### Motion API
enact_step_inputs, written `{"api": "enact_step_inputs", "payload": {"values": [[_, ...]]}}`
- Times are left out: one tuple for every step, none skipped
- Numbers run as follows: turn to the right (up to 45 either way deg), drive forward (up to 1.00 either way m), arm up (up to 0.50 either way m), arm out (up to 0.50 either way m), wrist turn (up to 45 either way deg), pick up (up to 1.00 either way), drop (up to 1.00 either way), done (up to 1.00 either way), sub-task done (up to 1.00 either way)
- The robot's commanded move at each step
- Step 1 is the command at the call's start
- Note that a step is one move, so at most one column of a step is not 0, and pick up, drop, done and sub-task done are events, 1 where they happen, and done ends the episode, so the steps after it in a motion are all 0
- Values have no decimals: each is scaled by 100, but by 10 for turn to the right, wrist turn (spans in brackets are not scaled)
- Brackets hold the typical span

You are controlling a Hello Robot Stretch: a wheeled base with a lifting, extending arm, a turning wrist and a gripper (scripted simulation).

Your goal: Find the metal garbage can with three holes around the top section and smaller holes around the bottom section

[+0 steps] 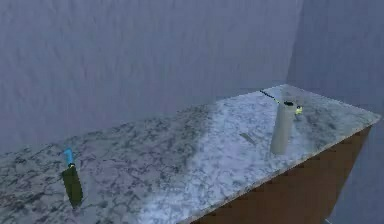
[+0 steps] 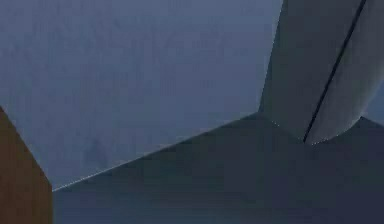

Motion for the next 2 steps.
{"api": "enact_step_inputs", "payload": {"values": [[450,0,0,0,0,0,0,0,0],[450,0,0,0,0,0,0,0,0]]}}
